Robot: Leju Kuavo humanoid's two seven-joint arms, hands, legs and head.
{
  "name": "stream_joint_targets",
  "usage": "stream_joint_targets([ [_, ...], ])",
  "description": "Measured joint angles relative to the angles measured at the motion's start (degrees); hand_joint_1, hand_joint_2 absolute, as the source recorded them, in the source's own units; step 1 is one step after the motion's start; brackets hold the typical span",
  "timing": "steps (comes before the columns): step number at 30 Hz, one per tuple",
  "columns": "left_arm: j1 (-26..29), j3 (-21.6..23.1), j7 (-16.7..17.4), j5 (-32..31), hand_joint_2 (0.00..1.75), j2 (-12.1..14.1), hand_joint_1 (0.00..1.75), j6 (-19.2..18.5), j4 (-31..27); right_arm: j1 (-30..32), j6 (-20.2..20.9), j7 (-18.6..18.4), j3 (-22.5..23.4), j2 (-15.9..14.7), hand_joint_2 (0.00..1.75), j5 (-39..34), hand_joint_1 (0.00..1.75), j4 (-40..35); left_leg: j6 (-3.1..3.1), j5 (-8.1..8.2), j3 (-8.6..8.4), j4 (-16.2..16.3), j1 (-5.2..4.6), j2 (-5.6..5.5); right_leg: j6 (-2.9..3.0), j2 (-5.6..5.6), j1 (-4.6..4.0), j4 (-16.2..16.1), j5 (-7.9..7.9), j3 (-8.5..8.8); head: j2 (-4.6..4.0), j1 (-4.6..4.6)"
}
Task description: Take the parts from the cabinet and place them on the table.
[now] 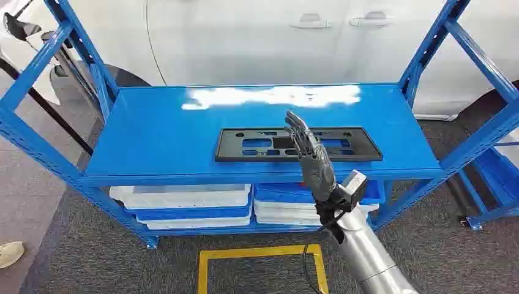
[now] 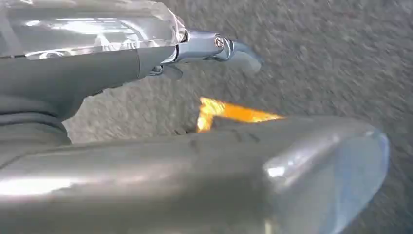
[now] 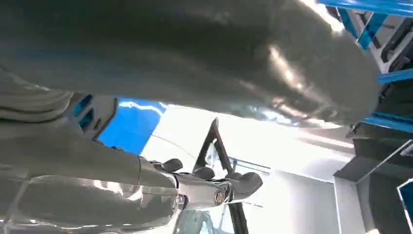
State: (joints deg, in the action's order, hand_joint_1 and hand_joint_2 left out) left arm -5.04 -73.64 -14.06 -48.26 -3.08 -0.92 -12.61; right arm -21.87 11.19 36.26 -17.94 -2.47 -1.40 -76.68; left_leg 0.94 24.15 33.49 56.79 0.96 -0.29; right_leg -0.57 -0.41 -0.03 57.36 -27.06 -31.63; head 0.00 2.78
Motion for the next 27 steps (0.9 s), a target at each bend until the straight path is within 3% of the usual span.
stream_joint_targets([
  [1, 0.0, 0.0, 0.7, -0.2, 0.0, 0.0, 0.0, 0.4, 0.0, -0.2, 0.0, 0.1, 0.0, 0.0, 0.0, 0.0, 0.0, 0.1, 0.14, 0.06, -0.28, -0.2, -0.03, -0.02, -0.4, 0.11, 0.06, 1.9, -1.03, -0.79, 0.0, -0.02],
  [2, 0.0, 0.0, 1.3, -0.5, 0.0, 0.0, 0.0, 0.8, 0.0, -0.3, 0.0, 0.1, 0.0, 0.0, 0.0, 0.0, 0.0, 0.3, 0.53, 0.24, -0.36, -0.2, -0.03, 0.05, -0.59, 0.11, 0.23, 5.9, -3.07, -2.87, 0.0, -0.02],
  [4, 0.1, 0.0, 2.3, -0.6, 0.0, 0.0, 0.0, 1.5, 0.0, 0.0, -0.1, 0.1, 0.0, -0.1, 0.0, 0.0, 0.0, 0.7, 0.71, 0.59, -0.5, -0.2, -0.05, 0.04, -0.99, 0.11, 0.56, 14.9, -6.5, -8.04, 0.0, -0.02],
  [5, 0.1, 0.0, 2.8, -0.7, 0.0, 0.0, 0.0, 1.7, 0.0, 0.1, -0.2, 0.1, 0.0, -0.1, 0.0, 0.0, 0.0, 0.9, 0.69, 0.81, -0.67, -0.2, -0.04, 0.03, -1.2, 0.12, 0.79, 17.9, -6.62, -10.11, 0.0, -0.02],
  [6, 0.3, 0.0, 3.0, -0.7, 0.0, 0.0, 0.0, 2.0, 0.0, 0.2, -0.2, 0.1, 0.0, -0.2, 0.0, 0.0, 0.0, 1.0, 0.57, 1.05, -0.98, -0.1, -0.01, -0.01, -1.36, 0.16, 1.01, 17.7, -5.4, -10.51, 0.0, -0.02],
  [7, 0.5, 0.0, 3.2, -0.7, 0.0, 0.0, 0.0, 2.1, 0.0, 0.1, -0.3, 0.1, 0.0, -0.2, 0.0, 0.0, 0.0, 1.1, 0.45, 1.38, -1.43, -0.1, 0.02, -0.04, -1.46, 0.19, 1.22, 14.8, -2.9, -9.52, 0.0, -0.02],
  [9, 0.6, 0.0, 3.3, -0.6, 0.0, 0.0, 0.0, 2.2, 0.0, 0.1, -0.4, 0.2, 0.0, -0.2, 0.0, 0.0, 0.0, 1.1, 0.04, 2.17, -2.59, -0.1, 0.12, -0.07, -1.36, 0.44, 1.43, 4.5, 3.07, -4.97, 0.0, -0.02],
  [10, 0.6, 0.0, 3.3, -0.6, 0.0, 0.0, 0.0, 2.3, 0.0, 0.0, -0.4, 0.2, 0.0, -0.2, 0.0, 0.0, 0.0, 1.1, -0.35, 2.51, -2.79, -0.1, 0.04, -0.09, -1.14, 0.59, 1.37, 1.1, 3.64, -3.59, 0.0, -0.02],
  [11, 0.6, 0.0, 3.3, -0.6, 0.0, 0.0, 0.0, 2.3, 0.0, -0.1, -0.5, 0.2, 0.0, -0.2, 0.0, 0.0, 0.0, 1.2, -0.86, 2.93, -2.75, 0.3, -0.28, -0.13, -0.88, 0.5, 0.98, 0.1, 2.95, -3.12, 0.0, -0.02],
  [14, 0.6, 0.0, 3.2, -0.6, 0.0, 0.1, 0.0, 2.3, 0.0, -0.1, -0.6, 0.3, -0.1, -0.3, 0.0, 0.0, 0.0, 1.2, -1.92, 3.32, -3.33, -0.4, -0.1, 0.0, 0.25, 0.21, 0.68, 0.5, 2.38, -3.17, 0.0, -0.02],
  [16, 0.5, 0.0, 2.7, -0.6, 0.0, 0.1, 0.0, 1.9, 0.0, -0.2, -0.7, 0.3, -0.1, -0.3, 0.0, 0.0, 0.0, 0.9, -2.5, 4.53, -3.52, 1.3, 0.12, 0.02, 1.13, 0.22, 1.1, -0.3, 2.17, -1.77, 0.0, 0.02],
  [17, 0.4, 0.0, 2.6, -0.6, 0.0, 0.1, 0.0, 1.8, 0.0, -0.3, -0.8, 0.2, -0.1, -0.3, 0.0, 0.1, 0.0, 0.9, -2.61, 6.33, -1.6, 5.2, 0.17, 0.02, 1.56, 0.33, 1.06, -0.3, 1.88, -1.38, 0.0, 0.04],
  [19, 0.4, 0.0, 2.5, -0.6, 0.0, 0.1, 0.0, 1.8, 0.0, 0.0, -0.8, 0.1, -0.2, -0.3, 0.0, 0.2, 0.0, 0.9, -2.89, 9.8, 4.16, 15.1, 0.2, 0.03, 2.0, 0.37, 0.72, -0.3, 1.26, -0.87, 0.0, 0.04],
  [20, 0.5, 0.0, 2.5, -0.6, 0.0, 0.1, 0.0, 1.8, 0.0, 0.0, -0.8, 0.1, -0.3, -0.3, 0.0, 0.2, 0.0, 0.9, -2.95, 10.25, 6.46, 18.4, 0.2, 0.03, 2.08, 0.3, 0.58, -0.3, 0.97, -0.61, 0.0, 0.04],
  [21, 0.7, 0.0, 2.5, -0.6, 0.0, 0.1, 0.0, 1.8, 0.0, 0.1, -0.8, 0.1, -0.4, -0.3, 0.0, 0.2, 0.0, 0.9, -2.9, 9.23, 7.6, 18.9, 0.2, 0.03, 2.1, 0.18, 0.47, -0.3, 0.65, -0.21, 0.0, 0.04],
  [22, 0.7, 0.0, 2.5, -0.6, 0.0, 0.1, 0.0, 1.8, 0.0, 0.2, -0.8, 0.1, -0.3, -0.3, 0.0, 0.2, 0.0, 0.9, -2.72, 6.71, 7.26, 16.6, 0.19, 0.03, 2.06, 0.05, 0.37, -0.3, 0.24, 0.34, 0.0, 0.04],
  [24, 0.7, 0.0, 2.4, -0.6, 0.0, 0.1, 0.0, 1.8, 0.0, 0.1, -0.8, 0.1, -0.4, -0.2, 0.0, 0.2, 0.0, 0.9, -1.97, -0.29, 3.59, 6.4, 0.1, 0.03, 1.92, 0.02, 0.2, -0.3, -0.74, 1.81, 0.0, 0.04],
  [25, 0.8, 0.0, 2.4, -0.6, 0.0, 0.2, 0.0, 1.8, 0.0, 0.2, -0.8, 0.1, -0.4, -0.2, 0.0, 0.2, 0.0, 0.9, -1.39, -1.91, 2.26, 2.3, -0.11, 0.02, 1.75, 0.06, 0.24, -0.4, -1.26, 2.15, 0.0, 0.02],
  [26, 0.7, 0.0, 2.4, -0.6, 0.0, 0.3, 0.0, 1.8, 0.0, 0.0, -0.8, 0.1, -0.4, -0.2, 0.0, 0.2, 0.0, 1.0, -1.19, -1.12, 1.43, 1.8, -0.51, 0.05, 1.32, -0.02, -0.23, -0.1, -1.55, 2.3, 0.0, 0.02],
  [27, 0.6, 0.0, 2.4, -0.6, 0.0, 0.3, 0.0, 1.8, 0.0, 0.1, -0.8, 0.0, -0.4, -0.2, 0.0, 0.2, 0.0, 1.0, -0.99, -0.51, 1.23, 1.3, -0.55, 0.1, 1.04, -0.09, -0.02, -0.1, -1.62, 2.1, 0.0, 0.02],
])
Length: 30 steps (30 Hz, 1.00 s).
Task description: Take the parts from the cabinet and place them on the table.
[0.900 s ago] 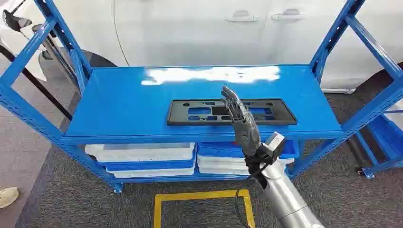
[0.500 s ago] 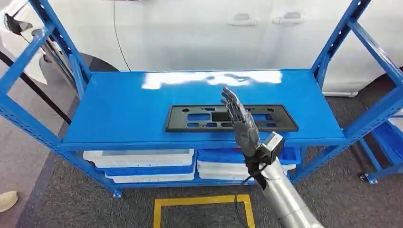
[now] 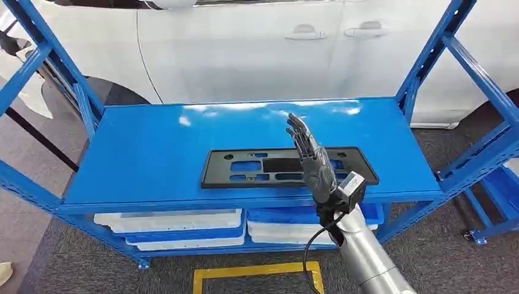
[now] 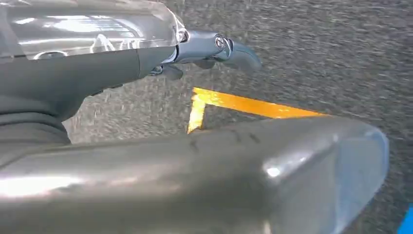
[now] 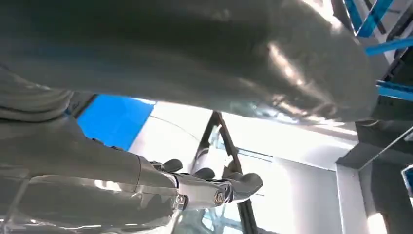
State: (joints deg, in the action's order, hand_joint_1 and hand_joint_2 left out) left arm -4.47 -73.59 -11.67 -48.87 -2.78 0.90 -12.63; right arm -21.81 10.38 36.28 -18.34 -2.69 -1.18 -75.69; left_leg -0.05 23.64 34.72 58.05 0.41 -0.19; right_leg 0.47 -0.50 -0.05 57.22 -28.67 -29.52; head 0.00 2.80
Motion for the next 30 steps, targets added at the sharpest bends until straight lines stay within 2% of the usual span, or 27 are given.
stream_joint_targets([
  [2, 0.1, 0.0, -0.1, 0.0, 0.0, 0.1, 0.0, 0.0, 0.0, 0.0, 0.0, -0.1, 0.0, 0.0, 0.0, 0.1, 0.0, 0.0, 0.41, 0.28, 0.17, 0.0, -0.22, -0.07, -0.49, 0.06, 0.15, -0.4, -0.17, 0.17, 0.0, 0.0],
  [3, 0.1, 0.0, -0.1, 0.0, 0.0, 0.0, 0.0, -0.1, 0.0, -0.1, -0.2, -0.1, -0.1, 0.0, 0.0, 0.4, 0.0, -0.2, 0.69, 0.25, -0.43, -0.7, 0.39, -0.13, -1.03, 0.13, -0.2, -0.5, -0.52, 0.56, 0.0, 0.02],
  [4, 0.1, 0.0, -0.3, 0.0, 0.0, 0.0, 0.0, -0.3, 0.0, -0.2, -0.5, -0.1, -0.1, 0.0, 0.0, 0.9, 0.0, -0.3, 0.88, 0.23, -0.98, -1.1, 0.53, -0.14, -1.27, 0.14, 0.14, 0.6, -1.01, 0.42, 0.0, 0.0],
  [5, 0.0, 0.0, -0.4, 0.0, 0.0, 0.0, 0.0, -0.4, 0.0, -0.3, -0.9, -0.1, -0.1, 0.0, 0.0, 1.5, 0.0, -0.3, 1.28, 0.49, -1.2, -1.2, 0.56, -0.05, -1.42, 0.2, 0.18, 3.7, -2.45, -1.24, 0.0, 0.0],
  [7, 0.0, 0.0, -0.6, -0.1, 0.0, 0.0, 0.0, -0.5, 0.0, 0.3, -1.7, 0.0, -0.2, 0.0, 0.0, 2.6, 0.0, -0.3, 1.55, 0.95, -1.57, -1.2, 0.54, -0.03, -1.8, 0.2, 0.55, 13.2, -5.97, -7.06, 0.0, 0.0],
  [8, 0.0, 0.0, -0.7, -0.2, 0.0, 0.0, 0.0, -0.5, 0.0, 0.8, -2.2, 0.3, -0.3, -0.1, 1.75, 3.3, 0.0, -0.4, 1.54, 1.16, -1.8, -1.2, 0.54, -0.04, -1.98, 0.2, 0.67, 16.8, -6.64, -9.58, 0.0, 0.0],
  [9, 0.1, 0.0, -0.9, -0.2, 0.0, 0.0, 0.0, -0.5, 0.0, 1.3, -2.7, 0.5, -0.5, -0.2, 1.75, 4.0, 0.0, -0.5, 1.51, 1.43, -2.16, -1.2, 0.55, -0.08, -2.11, 0.21, 0.84, 18.1, -5.98, -11.03, 0.0, 0.0],
  [10, 0.2, 0.0, -1.1, -0.4, 0.0, 0.0, 0.0, -0.5, 0.0, 1.7, -3.9, 0.9, -0.5, -0.3, 1.75, 5.1, 0.0, -0.8, 1.41, 1.74, -2.61, -1.1, 0.56, -0.12, -2.22, 0.23, 1.0, 16.6, -3.85, -11.1, 0.0, 0.0],
  [11, 0.3, 0.0, -1.3, -0.5, 0.0, -0.1, 0.0, -0.4, 0.0, 2.1, -5.2, 1.0, -0.6, -0.5, 1.75, 6.1, 0.0, -1.5, 1.3, 2.14, -3.1, -1.0, 0.59, -0.17, -2.25, 0.26, 1.15, 12.8, -0.64, -9.92, 0.0, 0.0],
  [12, 0.3, 0.0, -1.3, -0.5, 0.0, -0.2, 0.0, -0.4, 0.0, 2.6, -7.5, 1.2, -0.5, -0.9, 0.0, 7.7, 0.0, -2.8, 1.13, 2.59, -3.61, -0.9, 0.61, -0.21, -2.21, 0.36, 1.26, 7.4, 2.86, -7.94, 0.0, 0.0],
  [13, 0.3, 0.0, -1.3, -0.5, 0.0, -0.3, 0.0, -0.3, 0.0, 3.4, -10.9, 1.2, -0.4, -1.3, 0.0, 10.2, 0.0, -4.5, 0.84, 3.09, -3.86, -0.8, 0.59, -0.26, -2.06, 0.64, 1.34, 2.5, 5.39, -6.13, 0.0, 0.0],
  [14, 0.2, 0.0, -1.3, -0.5, 0.0, -0.3, 0.0, -0.2, 0.0, 4.4, -15.2, 1.3, -0.3, -1.9, 0.0, 13.6, 0.0, -6.5, 0.38, 3.46, -4.01, -0.5, 0.14, -0.36, -1.93, 0.66, 0.85, 1.4, 4.26, -5.58, 0.0, -0.02],
  [16, 0.4, 0.0, -1.3, -0.6, 0.0, -0.3, 0.0, 0.0, 0.0, 7.0, -22.2, 1.3, 0.3, -2.8, 0.0, 20.8, 0.0, -10.7, -0.23, 3.75, -4.03, -0.6, 0.18, -0.46, -1.26, 0.42, 0.82, 1.2, 4.08, -5.56, 0.0, 0.0],
  [17, 0.5, 0.0, -1.3, -0.7, 0.0, -0.3, 0.0, 0.0, 0.0, 8.2, -24.3, 1.3, 0.8, -3.5, 0.0, 23.4, 0.0, -12.5, -0.62, 3.83, -4.13, -0.8, 0.39, -0.39, -0.81, 0.31, 0.64, 1.3, 3.92, -5.53, 0.0, 0.0],
  [19, 0.5, 0.0, -1.3, -0.9, 0.0, -0.3, 0.0, -0.1, 0.0, 9.6, -25.3, 1.3, 1.6, -4.2, 0.0, 24.7, 0.0, -15.4, -1.3, 4.66, -4.48, -0.3, 0.65, -0.22, 0.07, 0.26, 0.99, 0.6, 4.08, -4.91, 0.0, 0.0],
  [20, 0.4, 0.0, -1.4, -1.0, 0.0, -0.3, 0.0, -0.2, 0.0, 9.9, -25.2, 1.3, 1.8, -4.3, 0.0, 24.3, 0.0, -16.2, -1.41, 6.1, -3.59, 1.9, 0.63, -0.15, 0.42, 0.21, 1.0, 0.4, 3.95, -4.72, 0.0, 0.0],
  [21, 0.3, 0.0, -1.4, -1.0, 0.0, -0.3, 0.0, -0.2, 0.0, 10.1, -24.8, 1.3, 2.2, -4.3, 0.0, 23.3, 0.0, -16.6, -1.52, 8.21, -1.68, 5.9, 0.71, -0.15, 0.67, 0.22, 0.92, 0.4, 3.85, -4.64, 0.0, 0.0],
  [22, 0.3, 0.0, -1.5, -1.0, 0.0, -0.2, 0.0, -0.3, 0.0, 10.5, -24.1, 1.3, 2.6, -4.4, 0.0, 21.4, 0.0, -16.7, -1.67, 10.61, 1.14, 11.4, 0.71, -0.15, 0.82, 0.24, 0.77, 0.4, 3.75, -4.55, 0.0, 0.0],
  [23, 0.2, 0.0, -1.5, -1.1, 0.0, -0.2, 0.0, -0.3, 0.0, 10.8, -23.4, 1.3, 2.8, -4.6, 0.0, 19.0, 0.0, -17.0, -1.74, 11.97, 3.38, 15.5, 0.69, -0.15, 0.89, 0.24, 0.65, 0.5, 3.68, -4.55, 0.0, 0.0],
  [24, 0.3, 0.0, -1.5, -1.1, 0.0, -0.2, 0.0, -0.3, 0.0, 10.9, -22.3, 1.3, 2.9, -4.8, 0.0, 16.3, 0.0, -17.2, -1.73, 11.97, 4.79, 17.6, 0.69, -0.15, 0.97, 0.21, 0.53, 0.5, 3.62, -4.51, 0.0, 0.0],
  [25, 0.4, 0.0, -1.5, -1.1, 0.0, -0.2, 0.0, -0.4, 0.0, 10.9, -21.1, 1.3, 2.9, -4.9, 0.0, 13.5, 0.0, -17.7, -1.59, 10.62, 4.73, 16.8, 0.69, -0.15, 0.97, 0.12, 0.44, 0.5, 3.57, -4.41, 0.0, 0.0],
  [26, 0.4, 0.0, -1.5, -1.2, 0.0, -0.2, 0.0, -0.4, 0.0, 10.8, -19.8, 1.3, 3.1, -5.1, 0.0, 10.7, 0.0, -18.4, -1.33, 8.29, 3.49, 13.6, 0.68, -0.15, 0.91, 0.03, 0.37, 0.5, 3.49, -4.23, 0.0, 0.0],
  [27, 0.3, 0.0, -1.6, -1.2, 0.0, -0.2, 0.0, -0.5, 0.0, 10.8, -16.8, 1.3, 3.4, -5.3, 0.0, 7.5, 0.0, -19.3, -0.88, 4.96, 0.9, 7.8, 0.63, -0.15, 0.8, -0.02, 0.24, 0.5, 3.35, -3.89, 0.0, 0.0],
  [28, 0.2, 0.0, -1.6, -1.2, 0.0, -0.2, 0.0, -0.5, 0.0, 10.7, -14.6, 1.3, 3.9, -5.3, 0.0, 5.4, 0.0, -20.0, -0.38, 2.62, -1.49, 2.7, 0.51, -0.15, 0.67, -0.02, 0.21, 0.5, 3.21, -3.59, 0.0, 0.0],
  [29, 0.2, 0.0, -1.7, -1.3, 0.0, -0.1, 0.0, -0.5, 0.0, 10.6, -12.4, 1.3, 4.5, -5.4, 0.0, 3.9, 0.0, -20.8, 0.09, 2.84, -2.72, 0.1, 0.06, -0.14, 0.4, 0.0, -0.03, 0.6, 3.04, -3.52, 0.0, 0.0],
  [30, 0.1, 0.0, -1.7, -1.4, 0.0, -0.1, 0.0, -0.5, 0.0, 10.7, -10.9, 1.3, 5.0, -5.4, 0.0, 3.8, 0.0, -21.3, 0.09, 2.81, -2.77, -0.3, -0.02, -0.05, 0.1, -0.04, -0.07, 0.7, 3.01, -3.64, 0.0, 0.0],
])
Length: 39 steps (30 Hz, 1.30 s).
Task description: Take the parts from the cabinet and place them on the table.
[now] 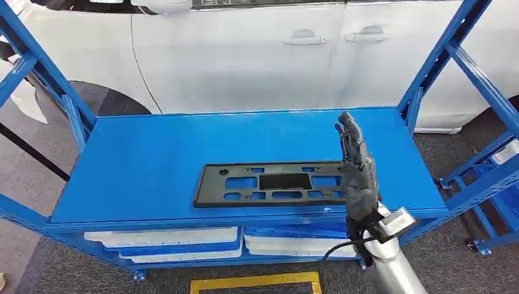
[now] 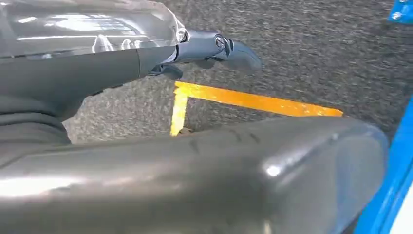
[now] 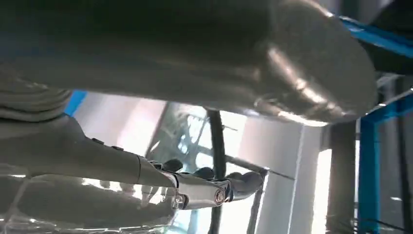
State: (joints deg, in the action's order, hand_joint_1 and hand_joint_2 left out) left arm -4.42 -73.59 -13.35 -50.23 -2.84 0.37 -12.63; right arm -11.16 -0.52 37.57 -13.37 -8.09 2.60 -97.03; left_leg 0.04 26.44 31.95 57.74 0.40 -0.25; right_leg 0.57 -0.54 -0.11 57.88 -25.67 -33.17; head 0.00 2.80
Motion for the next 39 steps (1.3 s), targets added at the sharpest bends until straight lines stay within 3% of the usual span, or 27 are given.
stream_joint_targets([
  [3, 0.2, 0.0, -0.1, 0.0, 0.0, 0.0, 0.0, 0.0, 0.0, 0.1, 1.2, 0.0, 0.9, 0.0, 0.0, 2.5, 0.0, -1.4, 0.71, -0.27, 0.03, -0.3, -0.27, -0.05, -0.96, 0.01, 0.28, -0.4, 0.24, 0.12, 0.0, 0.0],
  [4, 0.1, 0.0, -0.1, 0.0, 0.0, -0.1, 0.0, 0.0, 0.0, 0.1, -0.1, 0.0, 0.9, -0.4, 0.0, 4.8, 0.0, -1.6, 1.1, -0.85, -0.44, -1.1, 0.45, 0.09, -1.27, 0.01, 0.32, 0.0, -0.1, 0.09, 0.0, 0.0],
  [5, 0.0, 0.0, -0.2, 0.0, 0.0, -0.1, 0.0, 0.0, 0.0, 0.1, -1.9, 0.0, 0.8, -0.5, 0.0, 7.4, 0.0, -1.6, 1.37, -0.98, -0.59, -1.4, 0.31, 0.08, -1.57, 0.18, 0.33, 1.5, -1.31, -0.49, 0.0, -0.02],
  [7, 0.1, 0.0, -0.2, 0.0, 0.0, -0.1, 0.0, -0.1, 0.0, 0.4, -5.0, 0.0, 0.3, -1.5, 0.0, 12.4, 0.0, -1.1, 1.59, -1.07, -0.46, -1.4, 0.24, 0.1, -1.98, 0.22, 0.57, 9.8, -5.93, -4.47, 0.0, 0.0],
  [8, 0.1, 0.0, -0.2, 0.0, 0.0, -0.1, 0.0, -0.2, 0.0, 0.7, -6.3, 0.0, -0.3, -2.0, 0.0, 14.7, 0.0, -0.4, 1.67, -1.02, -0.43, -1.3, 0.2, 0.1, -2.18, 0.22, 0.68, 14.2, -7.59, -6.67, 0.0, 0.0],
  [9, 0.2, 0.0, -0.2, 0.0, 0.0, -0.1, 0.0, -0.2, 0.0, 1.0, -7.0, 0.0, -0.9, -2.4, 0.0, 16.5, 0.0, 0.3, 1.71, -0.99, -0.4, -1.3, 0.2, 0.1, -2.33, 0.22, 0.78, 16.8, -8.04, -8.05, 0.0, -0.02],
  [10, 0.2, 0.0, -0.2, 0.0, 0.0, -0.1, 0.0, -0.2, 0.0, 1.3, -7.6, 0.0, -1.4, -2.7, 0.0, 18.2, 0.0, 1.0, 1.67, -0.92, -0.42, -1.2, 0.2, 0.09, -2.44, 0.23, 0.91, 16.7, -7.16, -8.15, 0.0, 0.0],
  [11, 0.2, 0.0, -0.2, 0.0, 0.0, -0.2, 0.0, -0.2, 0.0, 1.4, -8.3, 0.0, -1.9, -3.1, 0.0, 20.0, 0.0, 1.6, 1.58, -0.82, -0.44, -1.1, 0.21, 0.05, -2.48, 0.28, 1.06, 13.8, -4.94, -6.86, 0.0, 0.0],
  [13, 0.1, 0.0, -0.2, 0.0, 0.0, -0.3, 0.0, -0.4, 0.0, 1.7, -10.3, 0.0, -2.8, -4.2, 0.0, 22.8, 0.0, 1.9, 1.27, -0.51, -0.66, -0.8, 0.21, 0.02, -2.3, 0.46, 1.24, 3.6, -0.01, -1.75, 0.0, -0.02],
  [14, 0.1, -0.1, -0.2, 0.0, 0.0, -0.3, 0.0, -0.4, 0.0, 2.0, -11.2, 0.0, -3.2, -5.0, 0.0, 23.6, 0.0, 1.9, 1.08, -0.34, -0.66, -0.7, 0.2, -0.01, -2.03, 0.57, 1.22, 0.0, 0.11, -0.11, 0.0, -0.02],
  [15, 0.1, -0.1, -0.2, 0.0, 0.0, -0.3, 0.0, -0.4, 0.0, 2.5, -11.8, 0.0, -3.7, -5.7, 0.0, 24.3, 0.0, 1.9, 0.7, -0.11, -0.52, -0.4, -0.21, -0.16, -1.78, 0.51, 0.81, -0.2, 0.08, -0.03, 0.0, 0.0],
  [18, 0.2, -0.1, -0.4, 0.0, 0.0, -0.3, 0.0, -0.5, 0.0, 5.2, -13.6, 0.0, -4.4, -8.2, 0.0, 26.4, 0.0, 0.9, -0.18, -0.07, -0.74, -0.8, -0.13, -0.14, -0.92, 0.44, 0.52, -0.2, -0.06, -0.04, 0.0, -0.02],
  [19, 0.2, -0.1, -0.4, 0.0, 0.0, -0.3, 0.0, -0.5, 0.0, 5.9, -13.9, 0.0, -4.5, -8.7, 0.0, 26.5, 0.0, 0.4, -0.55, 0.28, -0.7, -0.6, -0.11, -0.16, -0.45, 0.53, 1.08, -0.7, 0.21, 0.17, 0.0, 0.0],
  [20, 0.2, -0.1, -0.4, 0.0, 0.0, -0.3, 0.0, -0.6, 0.0, 6.4, -14.1, 0.0, -4.7, -9.1, 0.0, 26.6, 0.0, 0.0, -0.82, 1.25, -0.31, 0.8, 0.1, -0.08, -0.21, 0.54, 1.12, -0.9, 0.25, 0.34, 0.0, 0.0],
  [21, 0.2, -0.1, -0.4, 0.0, 0.0, -0.4, 0.0, -0.6, 0.0, 6.6, -14.2, 0.0, -4.8, -9.5, 0.0, 26.8, 0.0, -0.3, -1.0, 3.48, 1.22, 4.2, 0.15, -0.07, 0.22, 0.55, 1.14, -0.9, 0.19, 0.32, 0.0, 0.0],
  [23, 0.2, -0.1, -0.4, 0.0, 0.0, -0.4, 0.0, -0.7, 0.0, 8.2, -14.9, 0.0, -4.8, -10.1, 0.0, 27.9, 0.0, -0.8, -1.39, 7.9, 5.8, 13.8, 0.32, -0.07, 0.37, 0.59, 0.99, -0.8, 0.1, 0.33, 0.0, 0.0],
  [24, 0.2, -0.2, -0.4, 0.0, 0.0, -0.4, 0.0, -0.8, 0.0, 9.6, -15.3, 0.0, -4.8, -10.4, 0.0, 29.0, 0.0, -1.2, -1.5, 8.88, 7.67, 17.4, 0.32, -0.06, 0.4, 0.63, 0.93, -0.8, 0.04, 0.35, 0.0, 0.0],
  [25, 0.4, -0.2, -0.5, 0.0, 0.0, -0.4, 0.0, -0.9, 0.0, 11.3, -15.9, 0.0, -4.8, -10.5, 0.0, 30.7, 0.0, -1.8, -1.53, 8.26, 8.17, 18.1, 0.32, -0.06, 0.36, 0.65, 0.92, -0.8, -0.06, 0.45, 0.0, 0.0],
  [26, 0.6, -0.2, -0.6, 0.0, 0.0, -0.4, 0.0, -1.0, 0.0, 12.8, -16.4, 0.0, -4.8, -10.5, 0.0, 32.6, 0.0, -2.5, -1.44, 6.46, 7.28, 16.0, 0.32, -0.05, 0.3, 0.64, 0.93, -0.8, -0.19, 0.61, 0.0, 0.0],
  [27, 0.7, -0.2, -0.6, 0.0, 0.0, -0.5, 0.0, -1.0, 0.0, 14.1, -16.7, 0.0, -4.8, -10.5, 0.0, 33.8, 0.0, -2.9, -1.29, 3.94, 5.24, 11.8, 0.32, -0.05, 0.19, 0.59, 0.93, -0.8, -0.34, 0.87, 0.0, 0.0],
  [29, 0.8, -0.2, -0.7, -0.1, 0.0, -0.5, 0.0, -1.0, 0.0, 15.6, -17.1, 0.0, -4.8, -10.5, 0.0, 34.5, 0.0, -3.8, -0.69, -0.72, 0.26, 1.2, 0.31, -0.05, -0.14, 0.45, 0.91, -0.7, -0.66, 1.32, 0.0, 0.0],
  [30, 0.7, -0.2, -0.7, -0.2, 0.0, -0.5, 0.0, -1.0, 0.0, 16.0, -17.1, 0.0, -4.8, -10.5, 0.0, 34.6, 0.0, -4.0, -0.42, 0.19, -0.26, -0.4, 0.02, -0.1, -0.51, 0.29, 0.44, -0.4, -0.86, 1.2, 0.0, 0.0],
  [33, 0.7, -0.2, -0.7, -0.2, 0.0, -0.5, 0.0, -1.1, 0.0, 16.9, -17.1, 0.0, -4.7, -10.5, 0.0, 34.9, 0.0, -4.6, 0.45, 0.11, -0.12, -0.1, -0.11, -0.12, -1.45, 0.15, 0.58, -0.7, -0.59, 1.09, 0.0, 0.0],
  [35, 0.7, -0.2, -0.7, -0.2, 0.0, -0.6, 0.0, -1.1, 0.0, 17.2, -17.1, 0.0, -4.6, -10.5, 0.0, 35.0, 0.0, -5.0, 1.39, -0.48, -0.53, -0.8, 0.2, -0.01, -2.2, 0.25, 0.93, 0.4, -1.53, 0.86, 0.0, -0.02],
  [36, 0.6, -0.2, -0.7, -0.2, 0.0, -0.6, 0.0, -1.1, 0.0, 17.2, -17.1, 0.0, -4.5, -10.6, 0.0, 35.2, 0.0, -5.1, 1.74, -0.47, -0.48, -0.9, 0.21, 0.04, -2.31, 0.29, 0.87, 3.0, -3.41, -0.33, 0.0, 0.0],
  [38, 0.6, -0.2, -0.8, -0.4, 0.0, -0.6, 0.0, -1.2, 0.0, 17.5, -17.3, 0.0, -4.2, -10.6, 0.0, 37.1, 0.0, -5.1, 1.94, -0.43, -0.46, -0.8, 0.08, 0.06, -2.59, 0.28, 0.92, 12.1, -7.93, -4.64, 0.0, 0.0],
  [39, 0.7, -0.2, -0.9, -0.5, 0.0, -0.6, 0.0, -1.2, 0.0, 17.8, -17.9, 0.0, -4.1, -10.6, 0.0, 39.3, 0.0, -5.1, 1.97, -0.41, -0.44, -0.8, 0.02, 0.06, -2.67, 0.29, 0.92, 15.8, -9.14, -6.53, 0.0, 0.0],
])
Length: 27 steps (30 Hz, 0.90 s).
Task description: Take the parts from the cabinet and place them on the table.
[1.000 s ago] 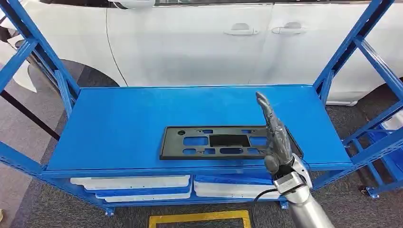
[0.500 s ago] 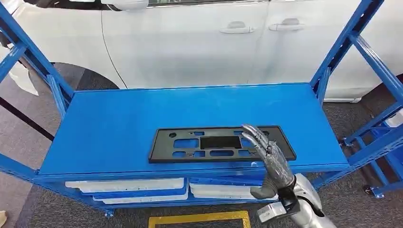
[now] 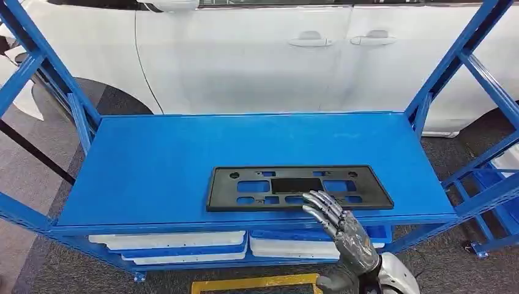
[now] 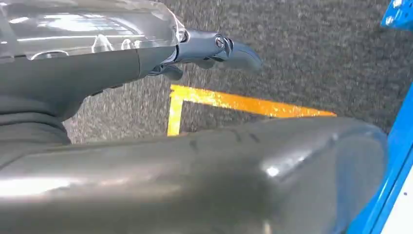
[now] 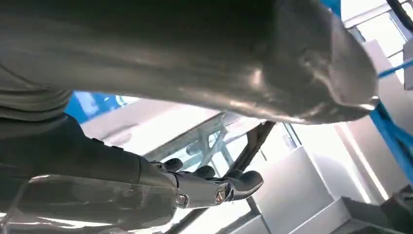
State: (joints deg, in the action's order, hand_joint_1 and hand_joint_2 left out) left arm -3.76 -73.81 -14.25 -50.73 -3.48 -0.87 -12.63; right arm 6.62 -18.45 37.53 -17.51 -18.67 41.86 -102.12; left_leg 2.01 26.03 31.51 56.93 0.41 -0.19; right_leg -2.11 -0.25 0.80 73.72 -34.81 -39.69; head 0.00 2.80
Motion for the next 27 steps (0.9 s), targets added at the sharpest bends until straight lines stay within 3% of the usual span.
stream_joint_targets([
  [1, 0.0, 0.0, -0.1, -0.1, 0.0, 0.0, 0.0, -0.1, 0.0, 0.3, -0.8, -0.1, 0.0, 0.1, 0.0, 2.9, 0.0, 0.1, 0.02, 0.03, -0.04, 0.0, -0.05, -0.01, -0.04, 0.0, 0.0, 1.6, 0.12, -0.89, 0.0, 0.0],
  [2, 0.1, 0.0, -0.2, -0.4, 0.0, 0.0, 0.0, -0.2, 0.0, 0.4, -1.3, -0.3, 0.0, 0.3, 0.0, 5.5, 0.0, 0.3, 0.0, 0.07, -0.1, 0.1, -0.08, -0.04, 0.05, 0.01, 0.0, 0.3, 1.65, -0.39, 0.0, -0.02],
  [3, 0.1, 0.0, -0.3, -0.6, 0.0, 0.0, 0.0, -0.3, 0.0, 0.4, -1.8, -0.5, -0.1, 0.5, 0.0, 7.2, 0.0, 0.5, -0.03, 0.13, -0.18, 0.1, -0.11, -0.08, 0.25, 0.02, 0.0, -3.5, 4.03, 1.31, 0.0, 0.0],
  [5, 0.0, 0.1, -0.6, -1.2, 0.0, -0.1, 0.0, -0.7, 0.0, -0.2, -2.3, -0.9, -0.5, 1.1, 0.0, 9.3, 0.0, 1.1, -0.32, 0.32, -0.46, 0.1, -0.18, -0.12, 0.89, 0.03, -0.07, -13.7, 8.77, 6.4, 0.0, -0.02],
  [6, -0.1, 0.2, -0.7, -1.5, 0.0, -0.1, 0.0, -0.8, 0.0, -0.9, -2.4, -1.3, -0.9, 1.2, 0.0, 9.8, 0.0, 1.6, -0.6, 0.45, -0.39, 0.2, -0.48, -0.11, 1.21, 0.01, -0.37, -16.0, 8.3, 7.49, 0.0, 0.0],
  [7, -0.2, 0.2, -0.7, -1.7, 0.0, -0.1, 0.0, -1.0, 0.0, -1.5, -2.4, -1.8, -1.6, 1.6, 0.0, 9.9, 0.0, 2.5, -0.94, 0.49, -0.27, 0.3, -0.59, -0.12, 1.44, 0.01, -0.48, -16.1, 8.58, 7.3, 0.0, 0.0],
  [8, -0.3, 0.3, -0.7, -1.9, 0.0, -0.1, 0.0, -1.0, 0.0, -2.1, -2.3, -2.2, -2.3, 1.9, 1.75, 9.9, 0.0, 3.4, -1.28, 0.49, -0.26, 0.3, -0.49, -0.12, 1.64, -0.03, -0.62, -16.1, 8.53, 7.21, 0.0, 0.0],
  [10, -0.4, 0.3, -0.7, -2.2, 0.0, -0.1, 0.0, -1.0, 0.0, -3.4, -2.2, -2.9, -3.9, 2.6, 1.75, 10.1, 0.0, 5.8, -1.9, 0.47, -0.41, 0.1, -0.37, -0.09, 2.22, -0.07, -0.6, -16.2, 8.64, 7.21, 0.0, 0.0],
  [11, -0.5, 0.3, -0.8, -2.3, 0.0, -0.1, 0.0, -1.0, 0.0, -4.2, -2.1, -3.3, -4.6, 3.2, 1.75, 10.0, 0.0, 6.8, -2.27, 0.92, -0.27, 0.5, -0.43, -0.12, 2.66, 0.05, -0.11, -16.8, 8.96, 7.49, 0.0, 0.0],
  [12, -0.5, 0.3, -0.9, -2.3, 0.0, -0.2, 0.0, -1.0, 0.0, -5.4, -2.1, -3.4, -5.4, 3.8, 1.75, 9.6, 0.0, 8.1, -2.64, 2.43, 0.48, 2.6, -0.29, -0.08, 2.91, 0.08, -0.1, -16.9, 8.98, 7.58, 0.0, 0.0],
  [15, -0.4, 0.3, -1.0, -2.5, 0.0, -0.2, 0.0, -1.0, 0.0, -9.9, -0.9, -4.4, -7.9, 5.5, 1.75, 8.0, 0.0, 14.1, -3.29, 8.51, 6.91, 15.9, -0.08, -0.09, 3.28, 0.09, -0.21, -16.9, 9.02, 7.39, 0.0, 0.0],
  [16, -0.4, 0.3, -1.0, -2.6, 0.0, -0.2, 0.0, -1.0, 0.0, -11.4, -0.5, -4.6, -8.8, 6.1, 1.75, 7.9, 0.0, 16.1, -3.39, 8.78, 8.19, 18.3, -0.06, -0.08, 3.29, 0.08, -0.21, -16.8, 9.01, 7.37, 0.0, 0.0],
  [17, -0.4, 0.3, -1.0, -2.6, 0.0, -0.2, 0.0, -1.0, 0.0, -12.8, -0.1, -4.7, -9.7, 6.7, 1.75, 7.8, 0.0, 17.8, -3.42, 7.77, 8.17, 17.9, 0.0, -0.08, 3.29, 0.08, -0.2, -16.7, 8.99, 7.43, 0.0, 0.0],
  [18, -0.5, 0.3, -1.0, -2.7, 0.0, -0.2, 0.0, -1.0, 0.0, -14.5, 0.3, -4.8, -10.7, 7.4, 1.75, 7.8, 0.0, 19.9, -3.35, 5.23, 6.68, 14.4, 0.06, -0.08, 3.22, 0.08, -0.2, -16.7, 8.94, 7.53, 0.0, 0.0],
  [20, -0.5, 0.3, -1.0, -2.7, 0.0, -0.2, 0.0, -1.0, 0.0, -17.6, 0.7, -5.1, -12.0, 8.7, 1.75, 7.8, 0.0, 23.0, -3.0, 0.03, 1.95, 4.2, 0.12, -0.01, 3.02, 0.07, -0.2, -16.5, 8.81, 7.67, 0.0, 0.0],
  [21, -0.5, 0.3, -1.0, -2.8, 0.0, -0.2, 0.0, -1.0, 0.0, -19.2, 0.9, -5.2, -12.7, 9.5, 1.75, 7.9, 0.0, 24.7, -2.73, -0.26, 0.75, 1.2, 0.1, 0.06, 2.84, 0.06, -0.33, -16.4, 8.71, 7.58, 0.0, 0.0],
  [22, -0.6, 0.3, -1.0, -2.8, 0.0, -0.2, 0.0, -1.0, 0.0, -20.7, 0.9, -5.5, -13.2, 10.1, 1.75, 7.9, 0.0, 26.2, -2.34, -0.12, 0.38, 0.4, -0.17, -0.04, 2.5, -0.07, -0.64, -16.1, 8.67, 7.33, 0.0, 0.0],
  [25, -0.5, 0.3, -0.7, -2.8, 0.0, -0.2, 0.0, -0.9, 0.0, -23.8, 0.9, -6.4, -14.9, 11.7, 1.75, 8.7, 0.0, 29.9, -1.48, -0.36, 0.78, 0.6, -0.27, -0.17, 1.55, -0.01, -0.54, -16.4, 8.97, 7.23, 0.0, 0.0],
  [26, -0.6, 0.3, -0.7, -2.8, 0.0, -0.4, 0.0, -0.9, 0.0, -24.6, 0.8, -6.9, -15.2, 12.1, 1.75, 8.9, 0.0, 30.8, -0.92, -0.76, 0.56, 0.0, 0.1, -0.12, 1.15, -0.02, -0.54, -16.1, 8.59, 7.11, 0.0, 0.0],
  [27, -0.6, 0.3, -0.7, -2.8, 0.0, -0.5, 0.0, -0.9, 0.0, -25.5, 0.3, -7.1, -15.5, 12.5, 1.75, 9.3, 0.0, 31.6, -0.74, -0.86, 0.56, -0.1, 0.13, -0.1, 0.88, 0.06, -0.36, -14.8, 7.57, 6.64, 0.0, -0.02],
])
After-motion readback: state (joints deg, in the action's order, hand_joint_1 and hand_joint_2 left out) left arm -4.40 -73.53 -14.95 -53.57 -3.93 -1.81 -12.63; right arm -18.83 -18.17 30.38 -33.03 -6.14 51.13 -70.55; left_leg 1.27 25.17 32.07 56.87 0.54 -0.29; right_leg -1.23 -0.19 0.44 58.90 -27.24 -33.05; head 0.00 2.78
